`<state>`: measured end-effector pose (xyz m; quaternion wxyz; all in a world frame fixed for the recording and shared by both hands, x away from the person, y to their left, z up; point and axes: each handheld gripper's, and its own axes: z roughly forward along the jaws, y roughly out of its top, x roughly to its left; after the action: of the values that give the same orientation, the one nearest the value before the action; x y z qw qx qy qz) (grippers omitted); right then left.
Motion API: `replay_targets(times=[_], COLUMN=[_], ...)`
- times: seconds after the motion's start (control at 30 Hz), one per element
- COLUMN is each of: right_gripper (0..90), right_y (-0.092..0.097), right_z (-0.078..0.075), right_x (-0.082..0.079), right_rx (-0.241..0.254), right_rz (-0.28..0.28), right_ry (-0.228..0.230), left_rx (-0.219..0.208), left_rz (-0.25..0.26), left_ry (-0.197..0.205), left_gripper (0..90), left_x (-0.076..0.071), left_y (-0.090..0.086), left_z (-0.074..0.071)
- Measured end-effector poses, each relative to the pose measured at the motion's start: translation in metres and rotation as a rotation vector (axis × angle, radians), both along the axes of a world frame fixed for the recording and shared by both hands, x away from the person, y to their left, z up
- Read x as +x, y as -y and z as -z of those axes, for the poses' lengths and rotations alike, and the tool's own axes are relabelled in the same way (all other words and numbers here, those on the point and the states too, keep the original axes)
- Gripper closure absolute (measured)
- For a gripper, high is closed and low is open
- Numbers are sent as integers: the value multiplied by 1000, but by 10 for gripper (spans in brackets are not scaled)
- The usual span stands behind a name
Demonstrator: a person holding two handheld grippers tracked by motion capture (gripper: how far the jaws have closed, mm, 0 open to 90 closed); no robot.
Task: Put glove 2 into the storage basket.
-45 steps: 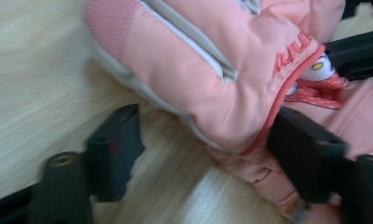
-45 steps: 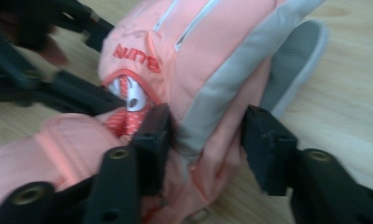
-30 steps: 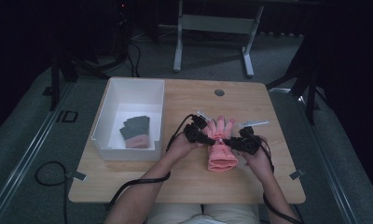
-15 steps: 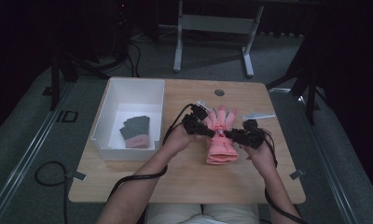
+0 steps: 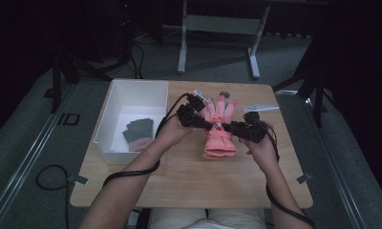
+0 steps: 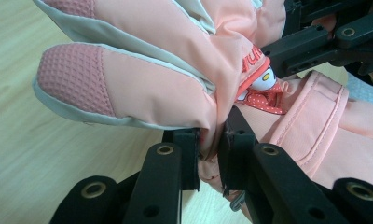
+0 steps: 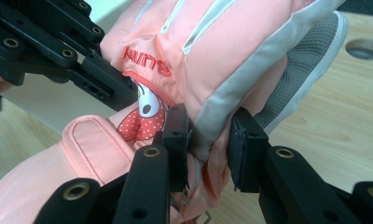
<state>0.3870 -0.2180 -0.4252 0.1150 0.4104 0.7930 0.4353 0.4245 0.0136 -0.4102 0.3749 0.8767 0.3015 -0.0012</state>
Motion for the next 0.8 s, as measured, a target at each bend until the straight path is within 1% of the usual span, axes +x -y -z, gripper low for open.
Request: replay_targets(times=[0.03,0.07,0.1,0.13,0.17,0.27,0.33,0.37,0.43,0.47,0.5,0.57,0.6,0.67,0.77,0.8], right_gripper=[710,710,710,710,710,711,710,710,710,710,710,711,711,710,711,711], right_y=[0,-2,-8,-8,-10,-17,-21,-27,-29,-29,-32,-39,-45,-51,-60,-60], right_z=[0,-3,-10,-10,-13,-24,-30,-36,-38,-38,-42,-49,-53,-56,-61,-61], right_x=[0,0,1,1,1,2,3,4,4,4,5,7,9,10,14,14], right_rx=[0,8,15,15,13,17,21,22,21,21,28,35,37,42,49,49], right_rz=[0,-5,-16,-16,-19,-27,-30,-33,-36,-36,-41,-52,-60,-69,-81,-81], right_ry=[0,-1,11,11,16,37,47,57,58,58,65,69,73,77,75,75], left_rx=[0,2,5,6,8,10,19,20,24,24,23,27,32,32,30,30], left_rz=[0,-1,-1,-3,-6,-17,-22,-30,-39,-39,-44,-51,-61,-79,-92,-92], left_ry=[0,6,8,11,17,37,47,54,65,65,67,69,79,92,90,90], left_gripper=[794,794,794,794,794,794,793,794,793,793,793,794,794,794,794,794], left_x=[0,0,-1,-1,-1,-3,-3,-4,-5,-5,-5,-5,-7,-9,-9,-9], left_y=[0,-3,-6,-8,-11,-18,-22,-25,-30,-30,-35,-41,-47,-53,-63,-63], left_z=[0,-5,-9,-12,-16,-28,-35,-39,-46,-46,-51,-56,-61,-65,-69,-69])
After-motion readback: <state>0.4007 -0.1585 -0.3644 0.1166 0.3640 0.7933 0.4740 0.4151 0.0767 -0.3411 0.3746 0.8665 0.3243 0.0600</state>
